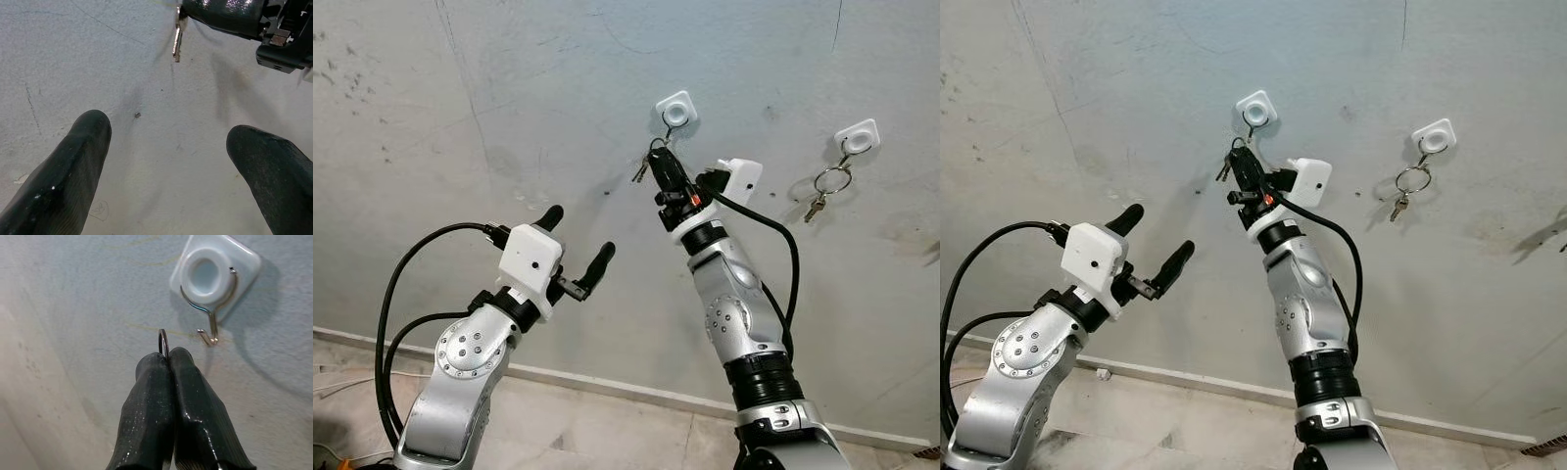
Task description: Hang keys on a hook
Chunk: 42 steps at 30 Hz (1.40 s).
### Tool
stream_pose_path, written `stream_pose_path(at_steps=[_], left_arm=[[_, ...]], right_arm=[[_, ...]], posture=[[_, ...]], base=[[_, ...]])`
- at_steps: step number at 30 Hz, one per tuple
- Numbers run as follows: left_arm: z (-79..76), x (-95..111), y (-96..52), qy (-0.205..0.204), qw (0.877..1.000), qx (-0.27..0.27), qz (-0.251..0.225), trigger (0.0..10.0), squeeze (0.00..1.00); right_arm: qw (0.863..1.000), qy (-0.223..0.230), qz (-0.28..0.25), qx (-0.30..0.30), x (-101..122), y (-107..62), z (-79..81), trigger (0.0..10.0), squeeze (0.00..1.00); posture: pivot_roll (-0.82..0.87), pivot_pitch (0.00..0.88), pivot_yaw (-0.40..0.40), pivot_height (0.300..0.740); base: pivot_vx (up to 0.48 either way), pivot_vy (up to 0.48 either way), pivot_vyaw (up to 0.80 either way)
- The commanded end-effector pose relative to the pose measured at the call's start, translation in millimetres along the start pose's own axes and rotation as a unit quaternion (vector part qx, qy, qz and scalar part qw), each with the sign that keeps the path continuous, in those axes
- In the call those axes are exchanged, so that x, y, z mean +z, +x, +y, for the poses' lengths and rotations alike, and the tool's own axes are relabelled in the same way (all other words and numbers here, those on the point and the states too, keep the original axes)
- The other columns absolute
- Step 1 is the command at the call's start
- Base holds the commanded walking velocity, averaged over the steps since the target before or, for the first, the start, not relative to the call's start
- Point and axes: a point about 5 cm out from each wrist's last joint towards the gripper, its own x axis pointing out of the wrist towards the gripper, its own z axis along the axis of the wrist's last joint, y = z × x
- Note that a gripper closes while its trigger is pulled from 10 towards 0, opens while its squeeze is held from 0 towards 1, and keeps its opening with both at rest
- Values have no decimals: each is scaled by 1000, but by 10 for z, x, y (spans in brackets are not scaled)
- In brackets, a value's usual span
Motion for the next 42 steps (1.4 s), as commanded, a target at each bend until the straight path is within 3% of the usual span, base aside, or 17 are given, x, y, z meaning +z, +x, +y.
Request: stream_pose_path(at_steps=[1, 14, 28, 37, 42], left_arm=[[-10, 56, 7, 5, 1000, -9, -8, 10000, 0], [-20, 37, -2, 1, 1000, -10, -3, 10000, 0], [-15, 28, -5, -2, 1000, -10, 0, 10000, 0], [-11, 28, -4, -2, 1000, -11, 1, 10000, 0], [-14, 25, -6, -1, 1000, -11, 2, 10000, 0]], right_arm=[[999, 13, -25, 34, 96, 149, 201, 10000, 0], [998, 30, -45, -12, 163, 166, 66, 10000, 0], [996, 72, -32, -46, 42, 59, -57, 10000, 0], [995, 78, -30, -46, 10, 17, -49, 10000, 0], [996, 82, -30, 2, 50, -34, 56, 10000, 0]], posture=[[339, 0, -29, 740], [336, 0, -27, 740], [336, 0, -23, 740], [338, 0, -21, 740], [337, 0, -22, 740]], base=[[0, 0, 0], [0, 0, 0], [0, 0, 0], [0, 0, 0], [0, 0, 0]])
